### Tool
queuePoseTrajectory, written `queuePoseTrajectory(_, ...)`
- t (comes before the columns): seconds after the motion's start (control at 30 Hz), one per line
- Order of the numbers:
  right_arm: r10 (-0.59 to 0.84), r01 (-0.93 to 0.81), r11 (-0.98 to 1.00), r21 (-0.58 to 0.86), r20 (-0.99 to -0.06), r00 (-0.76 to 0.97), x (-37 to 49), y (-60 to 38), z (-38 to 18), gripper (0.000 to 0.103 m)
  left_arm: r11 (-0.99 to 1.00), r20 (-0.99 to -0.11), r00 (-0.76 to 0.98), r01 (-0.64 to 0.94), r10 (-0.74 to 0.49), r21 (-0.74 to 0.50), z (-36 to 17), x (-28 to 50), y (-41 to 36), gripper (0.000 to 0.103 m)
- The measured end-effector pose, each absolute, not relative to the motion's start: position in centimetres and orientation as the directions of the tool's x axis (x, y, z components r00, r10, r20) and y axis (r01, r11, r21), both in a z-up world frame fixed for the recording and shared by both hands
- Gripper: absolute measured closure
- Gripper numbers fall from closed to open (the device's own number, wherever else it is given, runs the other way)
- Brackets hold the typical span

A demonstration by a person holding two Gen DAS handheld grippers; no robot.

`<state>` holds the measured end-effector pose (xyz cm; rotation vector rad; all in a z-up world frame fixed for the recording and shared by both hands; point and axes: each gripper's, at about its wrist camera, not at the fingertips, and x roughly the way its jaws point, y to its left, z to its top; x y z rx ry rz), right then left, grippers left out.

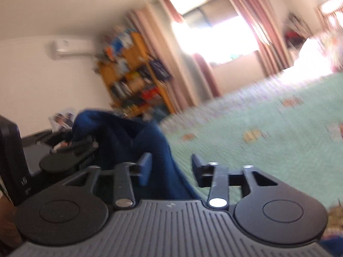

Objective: Fold clothes

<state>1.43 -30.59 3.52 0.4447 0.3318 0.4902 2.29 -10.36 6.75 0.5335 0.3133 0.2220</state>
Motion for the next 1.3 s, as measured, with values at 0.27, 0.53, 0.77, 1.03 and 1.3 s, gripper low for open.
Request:
queuePoseTrajectory(0.27, 0.378, -0.116, 0.824, 0.554, -0.386, 0.842, -1.6, -36.3, -4.8, 0.042, 0.935, -0.471, 0.853, -0.054, 0.226, 0.349, 2.1, 1.4, -4.6, 0.016)
queuePoseTrajectory(0.53, 0.297, -0.024, 0.834, 0.551, -0.412, 0.862, -2.5, -38.6, -5.7, 0.037, 0.989, -0.450, 0.883, -0.091, 0.135, 0.118, 4.7, -1.4, 1.3, 0.004)
queuePoseTrajectory(0.77, 0.373, -0.186, 0.892, 0.412, -0.436, 0.819, -2.7, -33.7, -4.6, 0.034, 0.985, -0.434, 0.892, -0.164, 0.128, -0.047, 4.9, -3.1, 5.7, 0.002)
queuePoseTrajectory(1.03, 0.475, -0.345, 0.875, 0.340, -0.463, 0.749, -2.7, -27.6, -4.0, 0.028, 0.976, -0.404, 0.906, -0.186, 0.128, -0.110, 4.4, -4.5, 8.9, 0.002)
queuePoseTrajectory(1.3, 0.507, -0.382, 0.857, 0.347, -0.431, 0.746, 1.7, -24.6, -1.7, 0.027, 0.966, -0.433, 0.901, -0.138, 0.031, -0.218, 2.0, -3.5, 11.4, 0.002)
